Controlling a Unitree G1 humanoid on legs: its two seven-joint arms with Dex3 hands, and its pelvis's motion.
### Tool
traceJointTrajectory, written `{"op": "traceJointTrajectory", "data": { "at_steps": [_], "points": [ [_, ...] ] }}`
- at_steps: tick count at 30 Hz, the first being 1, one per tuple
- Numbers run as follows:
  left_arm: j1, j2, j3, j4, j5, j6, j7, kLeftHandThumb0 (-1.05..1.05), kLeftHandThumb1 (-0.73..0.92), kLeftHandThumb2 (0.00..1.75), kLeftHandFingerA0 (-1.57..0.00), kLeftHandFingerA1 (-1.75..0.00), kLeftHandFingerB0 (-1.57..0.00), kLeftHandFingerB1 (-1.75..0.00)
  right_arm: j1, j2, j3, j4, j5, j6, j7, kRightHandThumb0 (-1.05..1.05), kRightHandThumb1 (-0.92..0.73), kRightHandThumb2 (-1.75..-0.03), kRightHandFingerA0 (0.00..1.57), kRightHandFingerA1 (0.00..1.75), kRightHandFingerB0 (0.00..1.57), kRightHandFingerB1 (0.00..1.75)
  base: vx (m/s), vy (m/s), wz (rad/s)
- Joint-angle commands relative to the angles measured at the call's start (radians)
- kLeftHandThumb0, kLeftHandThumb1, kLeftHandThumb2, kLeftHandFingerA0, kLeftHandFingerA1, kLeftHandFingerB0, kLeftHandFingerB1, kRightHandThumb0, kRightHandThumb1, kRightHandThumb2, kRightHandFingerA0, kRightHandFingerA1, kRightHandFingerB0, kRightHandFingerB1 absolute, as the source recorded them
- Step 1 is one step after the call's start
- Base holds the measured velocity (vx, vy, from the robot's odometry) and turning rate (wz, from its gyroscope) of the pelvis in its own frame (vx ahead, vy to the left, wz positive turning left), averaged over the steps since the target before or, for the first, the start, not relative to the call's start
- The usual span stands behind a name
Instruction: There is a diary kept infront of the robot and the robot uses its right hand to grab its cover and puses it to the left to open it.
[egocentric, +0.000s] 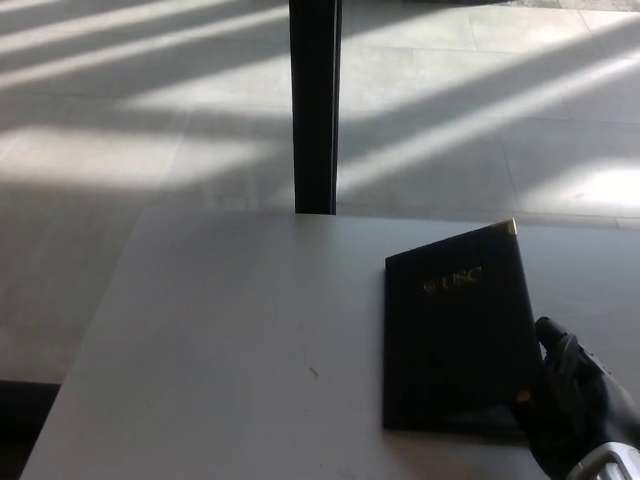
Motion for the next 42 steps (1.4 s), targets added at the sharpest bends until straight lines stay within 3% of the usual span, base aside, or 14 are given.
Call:
{"op": "traceJointTrajectory", "data": {
  "at_steps": [1, 2, 8, 9, 11, 17, 25, 26, 28, 29, 30, 37, 38, 42],
  "points": [
    [0.003, 0.025, -0.007, 0.012, 0.010, -0.013, 0.011, -0.88, 0.92, 1.43, -0.59, -1.13, -0.48, -0.99, -0.012, 0.068, 0.048, 0.009, -0.008, 0.009, -0.003, -0.65, -0.92, -0.76, 0.40, 0.73, 0.31, 0.49, 0.00, 0.000, 0.00],
    [0.006, 0.027, -0.011, 0.011, 0.014, -0.011, 0.014, -0.95, 0.92, 1.03, -0.42, -1.28, -0.30, -1.17, -0.019, 0.073, 0.071, 0.005, -0.004, 0.001, 0.016, -0.68, -0.92, -0.76, 0.35, 0.72, 0.25, 0.47, 0.00, 0.000, 0.00],
    [0.014, 0.034, -0.008, 0.016, 0.003, -0.009, -0.010, -0.97, 0.92, 1.02, -0.39, -1.31, -0.29, -1.21, -0.065, 0.091, 0.132, -0.010, -0.004, -0.005, -0.013, -0.67, -0.92, -0.78, 0.33, 0.71, 0.22, 0.47, 0.00, 0.000, 0.00],
    [0.014, 0.035, -0.010, 0.016, 0.006, -0.007, 0.001, -0.88, 0.92, 1.42, -0.61, -1.15, -0.47, -0.99, -0.078, 0.096, 0.141, -0.016, -0.002, 0.002, -0.024, -0.68, -0.92, -0.78, 0.35, 0.74, 0.23, 0.47, 0.00, 0.000, 0.00],
    [0.015, 0.035, -0.013, 0.012, 0.008, -0.003, 0.009, -0.89, 0.92, 1.43, -0.60, -1.16, -0.46, -0.98, -0.096, 0.099, 0.157, -0.021, -0.004, -0.002, -0.030, -0.68, -0.92, -0.78, 0.35, 0.76, 0.23, 0.47, 0.00, 0.000, 0.00],
    [0.022, 0.040, -0.017, 0.025, 0.006, -0.012, -0.017, -0.98, 0.92, 1.01, -0.39, -1.31, -0.28, -1.19, -0.129, 0.090, 0.212, -0.036, -0.033, 0.000, -0.044, -0.68, -0.92, -0.81, 0.35, 0.81, 0.24, 0.53, 0.00, 0.000, 0.00],
    [0.015, 0.053, -0.039, 0.021, 0.022, -0.003, -0.005, -1.03, 0.90, 1.16, -0.40, -1.13, -0.38, -1.04, -0.120, 0.032, 0.309, -0.036, -0.108, 0.005, 0.013, -0.68, -0.92, -0.78, 0.35, 0.84, 0.24, 0.53, 0.00, 0.000, 0.00],
    [0.014, 0.056, -0.043, 0.021, 0.022, -0.001, -0.008, -1.04, 0.90, 1.15, -0.40, -1.14, -0.37, -1.04, -0.123, 0.021, 0.324, -0.024, -0.137, 0.001, 0.012, -0.51, -0.76, -1.17, 0.48, 0.79, 0.18, 0.55, 0.00, 0.000, 0.00],
    [0.008, 0.061, -0.045, 0.029, 0.022, -0.004, -0.001, -0.98, 0.92, 1.02, -0.39, -1.29, -0.28, -1.16, -0.135, -0.014, 0.353, 0.007, -0.185, -0.009, 0.030, -0.51, -0.76, -1.18, 0.50, 0.80, 0.18, 0.55, 0.00, 0.000, 0.00],
    [0.005, 0.064, -0.047, 0.030, 0.024, 0.000, 0.006, -0.87, 0.91, 1.42, -0.59, -1.12, -0.47, -0.98, -0.140, -0.028, 0.363, 0.018, -0.200, -0.014, 0.039, -0.66, -0.92, -0.82, 0.41, 0.85, 0.25, 0.54, 0.00, 0.000, 0.00],
    [0.001, 0.070, -0.053, 0.031, 0.028, 0.002, 0.004, -0.97, 0.92, 1.03, -0.40, -1.29, -0.30, -1.20, -0.160, -0.067, 0.394, 0.050, -0.248, -0.014, 0.053, -0.52, -0.78, -1.19, 0.53, 0.81, 0.18, 0.55, 0.00, 0.000, 0.00],
    [0.000, 0.079, -0.075, 0.016, 0.039, 0.000, 0.010, -1.01, 0.92, 1.04, -0.44, -1.22, -0.39, -1.11, -0.232, -0.224, 0.575, 0.171, -0.437, -0.080, 0.134, -0.65, -0.92, -0.87, 0.47, 0.84, 0.33, 0.61, 0.00, 0.000, 0.00],
    [-0.005, 0.085, -0.077, 0.025, 0.042, -0.003, 0.008, -0.92, 0.92, 1.44, -0.57, -1.16, -0.45, -1.01, -0.254, -0.266, 0.636, 0.190, -0.493, -0.092, 0.155, -0.62, -0.80, -1.20, 0.55, 0.82, 0.28, 0.61, 0.00, 0.000, 0.00],
    [-0.028, 0.095, -0.082, 0.050, 0.048, -0.003, 0.009, -0.97, 0.92, 1.03, -0.37, -1.27, -0.31, -1.21, -0.305, -0.343, 0.760, 0.176, -0.568, -0.035, 0.185, -0.69, -0.92, -0.77, 0.42, 0.74, 0.30, 0.54, 0.00, 0.000, 0.00]
  ]
}}
